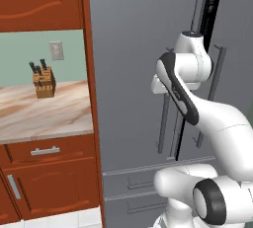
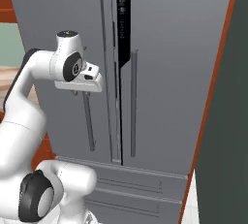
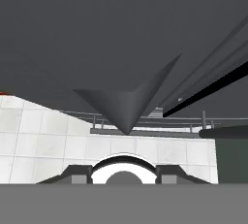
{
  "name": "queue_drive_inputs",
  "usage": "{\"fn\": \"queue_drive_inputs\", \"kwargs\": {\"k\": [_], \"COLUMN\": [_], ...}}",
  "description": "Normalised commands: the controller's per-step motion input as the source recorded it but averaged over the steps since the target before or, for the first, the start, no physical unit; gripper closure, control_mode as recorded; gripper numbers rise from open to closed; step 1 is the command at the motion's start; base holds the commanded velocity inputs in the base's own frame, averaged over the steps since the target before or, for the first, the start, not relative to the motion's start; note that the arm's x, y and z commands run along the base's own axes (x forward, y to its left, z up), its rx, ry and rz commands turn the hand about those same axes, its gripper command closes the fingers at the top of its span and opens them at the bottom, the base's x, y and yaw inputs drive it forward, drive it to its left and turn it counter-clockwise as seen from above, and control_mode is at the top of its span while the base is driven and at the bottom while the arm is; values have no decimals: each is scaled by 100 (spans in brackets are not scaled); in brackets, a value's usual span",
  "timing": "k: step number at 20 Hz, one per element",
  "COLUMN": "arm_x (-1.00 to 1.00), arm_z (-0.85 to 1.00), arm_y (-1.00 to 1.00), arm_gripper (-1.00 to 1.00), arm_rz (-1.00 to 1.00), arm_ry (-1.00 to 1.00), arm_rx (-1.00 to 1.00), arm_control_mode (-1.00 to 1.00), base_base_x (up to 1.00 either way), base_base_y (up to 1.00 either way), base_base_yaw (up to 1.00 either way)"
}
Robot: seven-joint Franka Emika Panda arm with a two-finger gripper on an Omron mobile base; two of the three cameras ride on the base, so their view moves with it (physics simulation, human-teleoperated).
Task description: Retrieve the sausage and cheese from the fridge and place them on the cutting board on the counter.
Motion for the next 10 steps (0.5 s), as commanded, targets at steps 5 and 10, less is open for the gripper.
{"fn": "queue_drive_inputs", "kwargs": {"k": [5, 10], "arm_x": [0, 0], "arm_z": [0, 0], "arm_y": [0, 0], "arm_gripper": [-100, -100], "arm_rz": [0, 0], "arm_ry": [0, 0], "arm_rx": [0, 0], "arm_control_mode": [100, 100], "base_base_x": [0, -17], "base_base_y": [0, -21], "base_base_yaw": [0, 2]}}
